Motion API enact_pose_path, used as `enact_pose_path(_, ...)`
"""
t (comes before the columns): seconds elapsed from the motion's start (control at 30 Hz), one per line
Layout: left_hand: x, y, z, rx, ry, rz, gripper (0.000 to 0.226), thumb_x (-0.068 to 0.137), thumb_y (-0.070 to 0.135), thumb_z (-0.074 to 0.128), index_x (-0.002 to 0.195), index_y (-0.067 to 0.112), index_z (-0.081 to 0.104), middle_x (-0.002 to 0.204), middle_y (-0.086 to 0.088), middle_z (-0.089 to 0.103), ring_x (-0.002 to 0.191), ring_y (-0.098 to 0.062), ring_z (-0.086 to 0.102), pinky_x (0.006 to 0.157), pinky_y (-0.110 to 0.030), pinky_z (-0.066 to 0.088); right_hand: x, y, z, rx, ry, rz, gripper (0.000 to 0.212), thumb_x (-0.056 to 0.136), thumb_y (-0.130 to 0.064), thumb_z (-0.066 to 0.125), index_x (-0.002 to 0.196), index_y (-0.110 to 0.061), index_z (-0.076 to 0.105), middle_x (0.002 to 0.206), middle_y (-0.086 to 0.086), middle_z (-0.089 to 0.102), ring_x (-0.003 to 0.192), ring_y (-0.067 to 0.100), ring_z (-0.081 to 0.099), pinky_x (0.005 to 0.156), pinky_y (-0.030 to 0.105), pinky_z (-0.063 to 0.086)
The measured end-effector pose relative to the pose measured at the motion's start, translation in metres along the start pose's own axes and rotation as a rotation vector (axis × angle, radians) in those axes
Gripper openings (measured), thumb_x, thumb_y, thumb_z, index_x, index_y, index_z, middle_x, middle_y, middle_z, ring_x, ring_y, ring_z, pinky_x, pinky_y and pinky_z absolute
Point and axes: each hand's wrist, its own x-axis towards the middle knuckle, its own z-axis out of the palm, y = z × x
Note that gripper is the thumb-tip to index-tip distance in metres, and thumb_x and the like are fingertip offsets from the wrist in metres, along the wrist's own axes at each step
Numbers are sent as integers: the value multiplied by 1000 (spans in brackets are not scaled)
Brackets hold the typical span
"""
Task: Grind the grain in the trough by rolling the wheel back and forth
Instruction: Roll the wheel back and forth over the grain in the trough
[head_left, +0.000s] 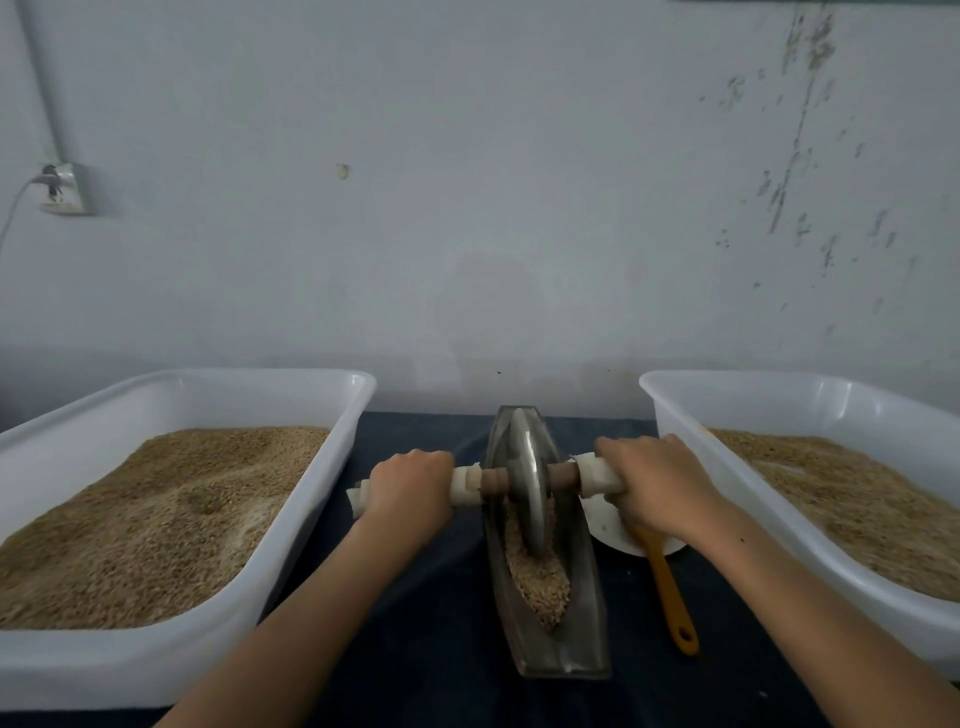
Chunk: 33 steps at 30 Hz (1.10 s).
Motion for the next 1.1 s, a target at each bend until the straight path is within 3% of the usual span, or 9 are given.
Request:
enact_pose_path(0.13,0,1,-10,82,-95,39,25,85,29,63,107,18,57,101,0,63,81,-14,54,70,-27,41,-1,4,-13,70,-308,25,23,82,-23,64,85,-35,44,91,-8,60,83,11,57,62,23,38)
enact_pose_path(0.2,0,1,-14,87,-160,51,31,84,31,65,111,17,57,104,-1,63,87,-16,57,74,-28,44,-1,5,-16,66,-383,21,22,80,-20,63,83,-34,47,88,-7,60,80,11,57,56,21,37)
enact_pose_path(0.3,0,1,-17,73,-225,49,36,83,31,67,114,17,56,105,-2,63,94,-18,60,81,-30,47,-1,4,-18,73,-419,30,19,80,-17,63,88,-30,52,93,-3,64,84,13,60,60,22,41)
enact_pose_path(0.47,0,1,-13,86,-141,40,28,85,29,64,109,19,57,102,0,63,92,-17,60,75,-28,44,-2,1,-14,82,-332,47,20,84,-23,64,83,-33,47,89,-7,59,81,11,57,61,22,39)
enact_pose_path(0.57,1,4,-6,86,12,33,19,88,28,59,106,21,55,101,1,62,89,-16,59,69,-28,39,-2,0,-2,90,-174,80,12,88,-23,58,93,-31,51,94,-6,63,86,13,59,76,27,46)
enact_pose_path(0.67,0,7,1,103,155,39,19,91,30,56,106,21,48,100,3,62,86,-14,59,69,-26,40,-1,-1,9,98,-15,110,8,90,-24,54,93,-31,51,89,-9,60,85,13,57,78,27,39)
enact_pose_path(0.77,1,7,3,118,183,48,19,91,28,57,106,20,48,100,3,62,88,-15,61,68,-26,39,-2,-1,11,116,-6,115,9,90,-26,55,95,-32,51,88,-9,59,86,13,58,80,28,40)
enact_pose_path(0.9,5,2,-2,114,55,73,20,87,29,59,105,20,55,101,2,63,88,-16,60,70,-27,39,-5,0,-2,112,-138,94,16,87,-20,57,94,-32,50,97,-5,64,86,13,58,76,27,43)
enact_pose_path(1.1,9,-13,-4,-62,-329,53,33,78,31,71,106,18,58,85,5,56,86,-16,60,81,-31,51,-2,-11,-27,-21,-312,67,30,85,-15,59,113,-24,57,105,0,63,93,16,60,73,26,41)
